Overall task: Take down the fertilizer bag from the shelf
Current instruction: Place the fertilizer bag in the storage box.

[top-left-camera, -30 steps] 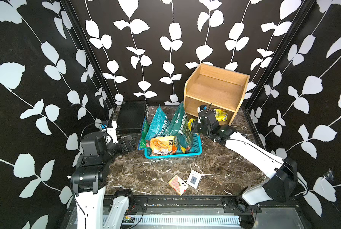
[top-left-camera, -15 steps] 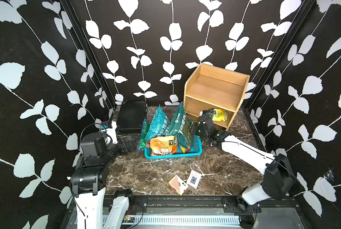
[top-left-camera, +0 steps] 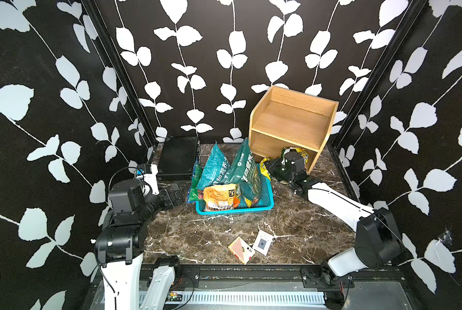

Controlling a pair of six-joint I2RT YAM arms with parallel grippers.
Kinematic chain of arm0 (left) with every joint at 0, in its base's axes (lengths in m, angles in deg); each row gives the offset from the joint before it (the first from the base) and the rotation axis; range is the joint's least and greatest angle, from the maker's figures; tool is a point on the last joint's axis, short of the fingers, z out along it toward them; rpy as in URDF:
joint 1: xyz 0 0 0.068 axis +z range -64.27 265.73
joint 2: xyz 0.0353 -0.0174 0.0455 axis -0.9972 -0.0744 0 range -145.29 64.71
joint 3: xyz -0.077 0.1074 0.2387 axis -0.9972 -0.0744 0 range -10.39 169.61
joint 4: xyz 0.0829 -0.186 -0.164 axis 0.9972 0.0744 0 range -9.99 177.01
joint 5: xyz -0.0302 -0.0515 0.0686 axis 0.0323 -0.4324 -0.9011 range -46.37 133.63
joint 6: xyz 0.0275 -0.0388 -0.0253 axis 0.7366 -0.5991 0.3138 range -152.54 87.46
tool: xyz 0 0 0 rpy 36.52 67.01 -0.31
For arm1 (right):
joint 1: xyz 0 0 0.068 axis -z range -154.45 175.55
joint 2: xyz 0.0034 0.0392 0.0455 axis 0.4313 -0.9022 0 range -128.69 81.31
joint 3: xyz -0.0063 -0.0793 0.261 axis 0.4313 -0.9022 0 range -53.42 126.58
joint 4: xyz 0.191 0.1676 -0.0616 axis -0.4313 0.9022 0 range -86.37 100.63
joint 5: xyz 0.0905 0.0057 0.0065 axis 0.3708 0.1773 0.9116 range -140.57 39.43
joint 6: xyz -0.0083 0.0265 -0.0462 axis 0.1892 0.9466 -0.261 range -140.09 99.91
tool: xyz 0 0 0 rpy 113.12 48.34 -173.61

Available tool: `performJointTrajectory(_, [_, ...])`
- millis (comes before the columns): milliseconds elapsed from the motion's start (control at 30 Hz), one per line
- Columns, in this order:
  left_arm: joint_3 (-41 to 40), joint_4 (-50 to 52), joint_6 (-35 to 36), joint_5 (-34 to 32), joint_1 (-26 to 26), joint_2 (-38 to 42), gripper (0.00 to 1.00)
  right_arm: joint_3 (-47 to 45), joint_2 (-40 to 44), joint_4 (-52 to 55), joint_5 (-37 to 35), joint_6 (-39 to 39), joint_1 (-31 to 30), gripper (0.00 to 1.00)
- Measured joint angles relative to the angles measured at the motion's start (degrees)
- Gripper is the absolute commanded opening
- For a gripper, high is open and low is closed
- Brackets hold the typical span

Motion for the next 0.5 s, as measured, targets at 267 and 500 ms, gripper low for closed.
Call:
performJointTrajectory(267, [0.0, 0.0, 0.0, -0.4, 0.0, 0.0, 0.99, -2.9, -1.7, -8.9, 8.8, 7.5, 1.9, 0.0])
performJointTrajectory(500, [0.0, 0.0, 0.0, -0.6, 0.0, 0.0, 0.99, -2.9, 1.0, -8.8, 10.7, 9.3, 1.9, 0.0])
